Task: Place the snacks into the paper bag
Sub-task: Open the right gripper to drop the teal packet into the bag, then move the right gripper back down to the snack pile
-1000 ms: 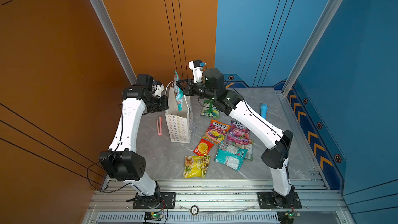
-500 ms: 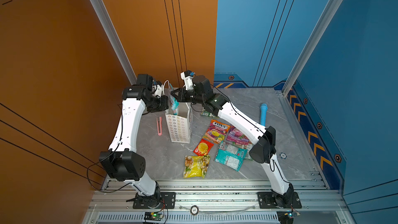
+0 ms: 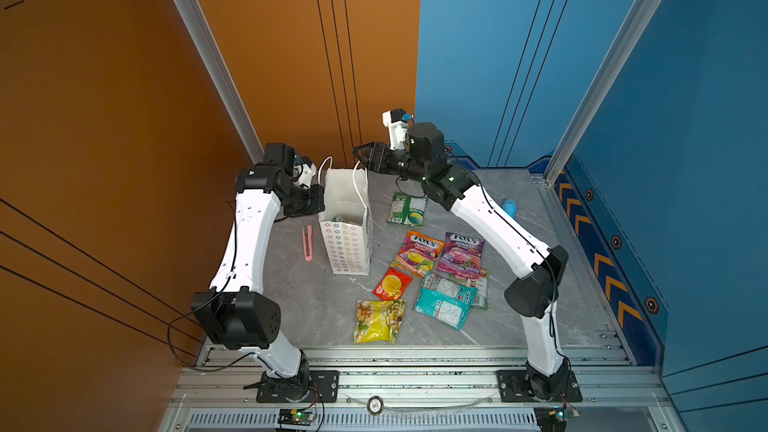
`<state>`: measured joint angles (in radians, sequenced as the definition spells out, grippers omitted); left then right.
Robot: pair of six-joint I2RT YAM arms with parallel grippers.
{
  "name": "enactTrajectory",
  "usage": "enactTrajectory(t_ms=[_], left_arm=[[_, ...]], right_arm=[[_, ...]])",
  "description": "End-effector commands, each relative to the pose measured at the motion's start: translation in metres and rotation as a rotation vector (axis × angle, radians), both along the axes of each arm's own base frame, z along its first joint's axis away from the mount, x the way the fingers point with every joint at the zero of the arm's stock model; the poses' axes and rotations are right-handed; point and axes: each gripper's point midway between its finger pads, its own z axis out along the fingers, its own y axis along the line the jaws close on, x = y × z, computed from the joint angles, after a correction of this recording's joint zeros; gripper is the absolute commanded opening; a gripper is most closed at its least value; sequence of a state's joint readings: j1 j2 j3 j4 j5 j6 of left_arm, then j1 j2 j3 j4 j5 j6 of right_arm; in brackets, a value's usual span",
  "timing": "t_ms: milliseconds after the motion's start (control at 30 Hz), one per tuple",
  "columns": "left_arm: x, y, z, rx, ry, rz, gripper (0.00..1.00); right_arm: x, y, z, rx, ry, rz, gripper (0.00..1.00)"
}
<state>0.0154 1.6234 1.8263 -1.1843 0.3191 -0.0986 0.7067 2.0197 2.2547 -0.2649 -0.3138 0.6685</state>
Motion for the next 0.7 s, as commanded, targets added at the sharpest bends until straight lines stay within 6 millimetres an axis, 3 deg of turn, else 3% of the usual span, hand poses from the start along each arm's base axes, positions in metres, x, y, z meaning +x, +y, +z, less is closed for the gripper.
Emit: enactTrajectory(t_ms=[0,133,267,433,667], left_arm=[[-0.01,0.001,0.007,-0.015,-0.008,-0.002,0.0],[-0.01,0.002,0.006,-0.013,-0.006,0.002,0.0],[-0.01,0.003,0.005,-0.012,-0.004,0.004,0.0],[-0.011,0.004,0.005,-0.008,-0.001,0.008,0.0],[-0.013,0.004,0.003,-0.007,0.002,0.008,0.0]], right_arm=[[0.001,-0.038,0.028,0.023,-0.069,-0.073,0.47],[0.009,-0.077,0.007,-0.019,-0.021,-0.16,0.47],[0.017,-0.115,-0.035,-0.068,0.069,-0.247,0.47],[0.019,-0.163,-0.116,-0.155,0.243,-0.332,0.47],[-0.002,-0.225,-0.203,-0.303,0.435,-0.462,0.49]])
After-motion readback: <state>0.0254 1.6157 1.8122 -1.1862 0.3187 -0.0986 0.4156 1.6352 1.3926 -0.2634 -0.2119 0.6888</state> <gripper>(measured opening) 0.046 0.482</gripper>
